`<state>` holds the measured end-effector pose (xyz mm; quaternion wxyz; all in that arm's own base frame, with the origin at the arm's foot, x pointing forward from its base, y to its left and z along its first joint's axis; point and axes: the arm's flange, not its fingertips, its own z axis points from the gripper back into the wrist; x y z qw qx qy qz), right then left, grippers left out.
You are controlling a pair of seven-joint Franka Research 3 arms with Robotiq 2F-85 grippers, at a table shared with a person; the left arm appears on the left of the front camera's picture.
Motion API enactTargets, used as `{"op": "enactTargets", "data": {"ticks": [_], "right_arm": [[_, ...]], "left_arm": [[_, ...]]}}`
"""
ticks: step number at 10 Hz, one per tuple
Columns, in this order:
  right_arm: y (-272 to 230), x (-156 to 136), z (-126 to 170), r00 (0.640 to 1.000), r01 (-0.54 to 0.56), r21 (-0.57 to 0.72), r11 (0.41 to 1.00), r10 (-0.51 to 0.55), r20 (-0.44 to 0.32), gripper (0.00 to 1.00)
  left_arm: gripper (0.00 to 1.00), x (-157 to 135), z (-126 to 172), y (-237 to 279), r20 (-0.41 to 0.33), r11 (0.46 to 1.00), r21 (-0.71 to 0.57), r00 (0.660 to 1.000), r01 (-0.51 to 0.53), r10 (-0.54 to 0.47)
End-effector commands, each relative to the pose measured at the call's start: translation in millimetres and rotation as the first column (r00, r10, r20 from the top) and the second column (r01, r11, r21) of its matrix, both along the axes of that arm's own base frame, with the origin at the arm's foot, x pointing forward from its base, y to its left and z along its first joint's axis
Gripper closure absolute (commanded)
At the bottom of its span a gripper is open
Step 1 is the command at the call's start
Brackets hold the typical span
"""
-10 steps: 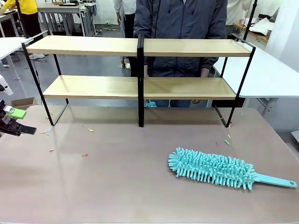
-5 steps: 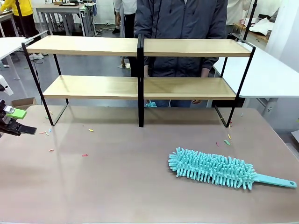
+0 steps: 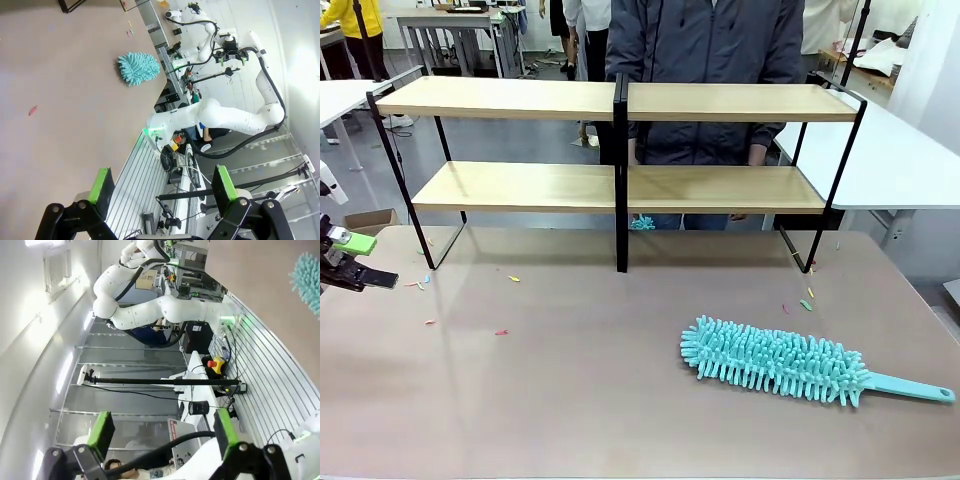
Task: Clean the shelves.
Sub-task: Place the Duster on the table.
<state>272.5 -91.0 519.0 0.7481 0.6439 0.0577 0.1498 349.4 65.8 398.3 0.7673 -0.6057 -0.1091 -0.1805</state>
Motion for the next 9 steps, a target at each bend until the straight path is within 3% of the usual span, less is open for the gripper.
{"op": "enactTargets", "data": {"ticks": [1, 9], "right_arm": [[-3.1, 1.9, -2.9, 1.0, -0.013, 0.0, 1.0, 0.013, 0.013, 0.0], [-3.1, 1.9, -2.9, 1.0, -0.013, 0.0, 1.0, 0.013, 0.013, 0.0]], "left_arm": [[0.0, -1.2, -0.5, -2.5, 0.024, 0.999, -0.036, 1.0, -0.006, 0.007], [0.0, -1.2, -0.5, -2.5, 0.024, 0.999, -0.036, 1.0, -0.006, 0.007]]}}
